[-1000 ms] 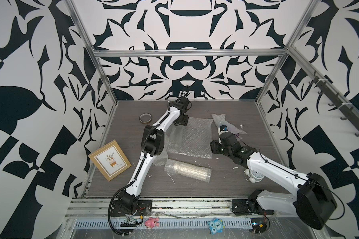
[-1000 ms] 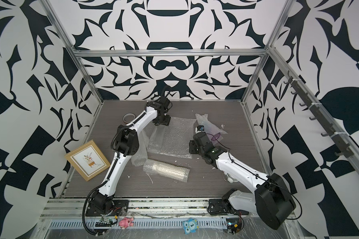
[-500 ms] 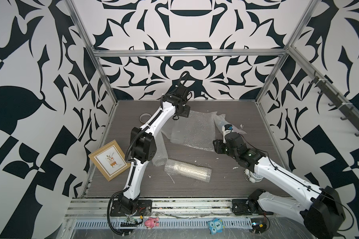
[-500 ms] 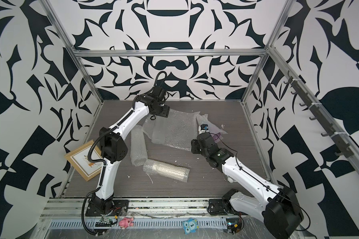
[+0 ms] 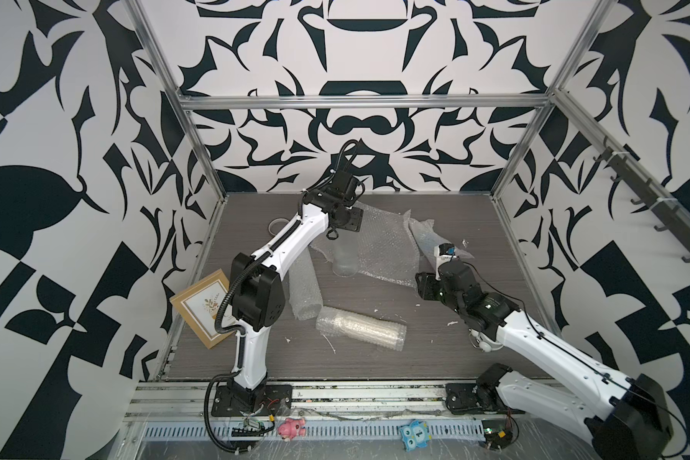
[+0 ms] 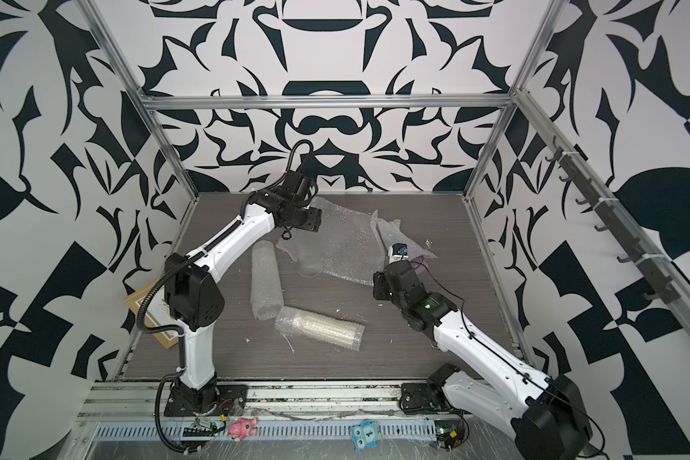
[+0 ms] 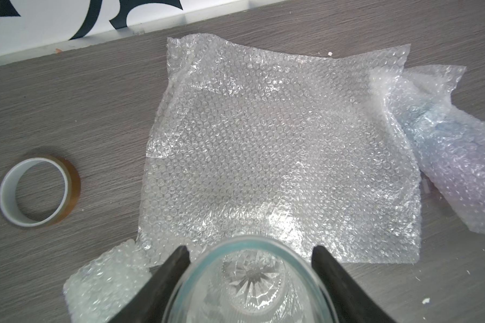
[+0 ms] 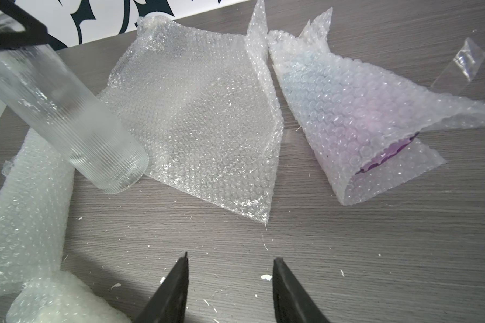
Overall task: Unwrap the vase from the bubble wrap
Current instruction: Pick up the vase from the bubble wrap, then place the vase at the center of the board.
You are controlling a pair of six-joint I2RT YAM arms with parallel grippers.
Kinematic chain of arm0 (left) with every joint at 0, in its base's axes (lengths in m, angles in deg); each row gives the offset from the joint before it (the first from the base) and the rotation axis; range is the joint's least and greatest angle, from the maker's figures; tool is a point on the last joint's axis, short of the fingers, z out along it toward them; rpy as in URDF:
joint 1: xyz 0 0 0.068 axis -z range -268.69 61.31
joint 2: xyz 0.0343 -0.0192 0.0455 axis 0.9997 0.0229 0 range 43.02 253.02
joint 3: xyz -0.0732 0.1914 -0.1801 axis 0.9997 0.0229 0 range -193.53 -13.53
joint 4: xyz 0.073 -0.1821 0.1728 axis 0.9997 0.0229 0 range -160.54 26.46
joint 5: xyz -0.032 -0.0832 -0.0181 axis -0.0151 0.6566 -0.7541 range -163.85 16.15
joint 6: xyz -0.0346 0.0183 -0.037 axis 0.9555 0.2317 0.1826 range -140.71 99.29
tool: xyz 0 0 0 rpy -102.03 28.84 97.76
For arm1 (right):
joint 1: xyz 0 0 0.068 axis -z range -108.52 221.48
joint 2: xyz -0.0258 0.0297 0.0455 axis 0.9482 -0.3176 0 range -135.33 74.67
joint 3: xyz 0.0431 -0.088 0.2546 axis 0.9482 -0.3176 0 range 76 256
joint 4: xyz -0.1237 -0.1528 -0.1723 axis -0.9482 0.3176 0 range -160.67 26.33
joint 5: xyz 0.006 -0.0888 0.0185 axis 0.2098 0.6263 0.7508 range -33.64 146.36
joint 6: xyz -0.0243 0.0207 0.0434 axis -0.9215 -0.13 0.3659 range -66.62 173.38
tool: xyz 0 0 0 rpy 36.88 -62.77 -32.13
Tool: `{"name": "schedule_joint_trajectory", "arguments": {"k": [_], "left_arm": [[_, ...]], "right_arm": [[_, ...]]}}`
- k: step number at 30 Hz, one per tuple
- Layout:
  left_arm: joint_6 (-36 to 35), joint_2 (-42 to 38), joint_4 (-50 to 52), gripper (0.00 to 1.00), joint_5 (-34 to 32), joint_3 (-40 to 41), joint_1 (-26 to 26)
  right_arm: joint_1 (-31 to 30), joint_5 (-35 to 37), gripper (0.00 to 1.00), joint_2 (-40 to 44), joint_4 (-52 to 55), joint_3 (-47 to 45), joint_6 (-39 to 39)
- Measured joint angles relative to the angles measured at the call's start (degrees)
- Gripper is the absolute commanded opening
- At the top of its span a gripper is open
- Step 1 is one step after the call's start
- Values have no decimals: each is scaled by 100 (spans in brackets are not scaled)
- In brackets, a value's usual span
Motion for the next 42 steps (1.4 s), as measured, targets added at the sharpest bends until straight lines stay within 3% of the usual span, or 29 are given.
{"name": "schedule_joint_trajectory", "arguments": {"k": [10, 19, 31, 42], "left_arm": [[4, -715, -103, 63, 57, 721, 2], [-66, -1213, -129, 63, 63, 671, -48], [-186, -933, -46, 63, 72, -168, -682], [-341, -17, -2, 63, 90, -1113, -1370]], "right_arm": [[0, -7, 51, 7, -136, -170, 2], [0, -20, 50, -7, -380, -186, 0], [-22, -310, 50, -413, -522, -181, -33], [-470, -590, 50, -2124, -669, 640, -219]]}}
